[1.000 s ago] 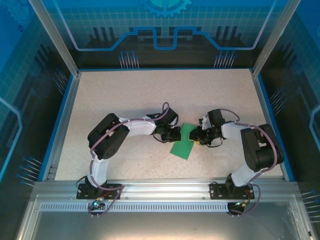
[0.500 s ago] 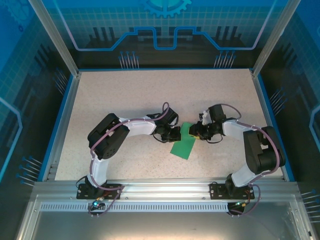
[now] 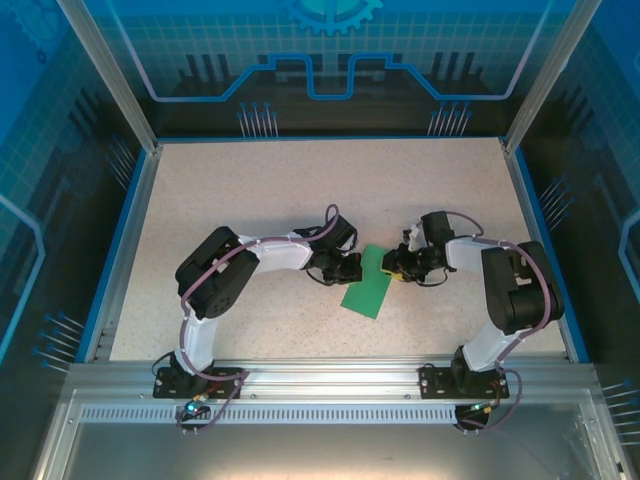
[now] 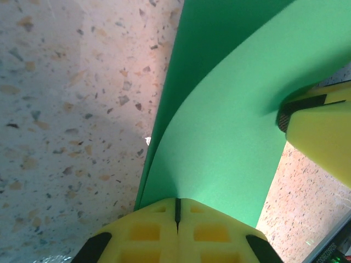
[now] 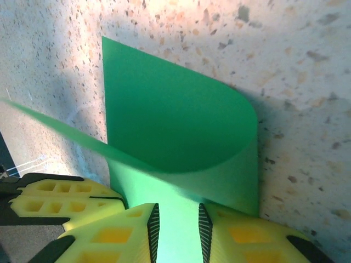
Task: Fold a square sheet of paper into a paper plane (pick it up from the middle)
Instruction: Fold the square sheet of paper in half at the center of the table.
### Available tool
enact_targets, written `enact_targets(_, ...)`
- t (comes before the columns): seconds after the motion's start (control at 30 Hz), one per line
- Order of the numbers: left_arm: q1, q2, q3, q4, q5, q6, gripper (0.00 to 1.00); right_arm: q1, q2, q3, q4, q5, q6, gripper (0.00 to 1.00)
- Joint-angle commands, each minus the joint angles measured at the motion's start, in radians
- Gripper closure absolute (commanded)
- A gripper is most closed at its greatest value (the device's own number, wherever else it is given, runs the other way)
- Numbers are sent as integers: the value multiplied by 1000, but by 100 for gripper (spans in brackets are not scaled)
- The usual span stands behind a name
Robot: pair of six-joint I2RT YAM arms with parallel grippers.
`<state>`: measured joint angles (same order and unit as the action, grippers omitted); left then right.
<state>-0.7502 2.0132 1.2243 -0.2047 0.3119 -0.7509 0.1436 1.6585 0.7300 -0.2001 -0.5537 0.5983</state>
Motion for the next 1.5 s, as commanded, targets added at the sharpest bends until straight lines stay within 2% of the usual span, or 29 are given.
enact_targets(0.0, -9, 34, 9, -71, -5, 27, 100, -25, -66, 24, -48, 0, -1, 70)
enact_targets(0.2, -9, 33, 8, -73, -4, 27, 100, -30, -52, 62, -29, -52, -24, 68)
enact_targets(0.5, -10, 32, 17, -76, -2, 30, 100, -60, 99, 33, 20, -5, -25, 70)
enact_targets(0.83, -10, 33, 11, -76, -4, 30, 100, -62, -27, 104, -80, 3, -37, 68)
enact_targets(1.2, -9, 28, 12, -81, -2, 31, 100, -66, 118, 123, -41, 49, -27, 70)
enact_targets(1.47, -9, 24, 12, -84, -4, 34, 100, -67, 65, 135, -49, 36, -9, 70)
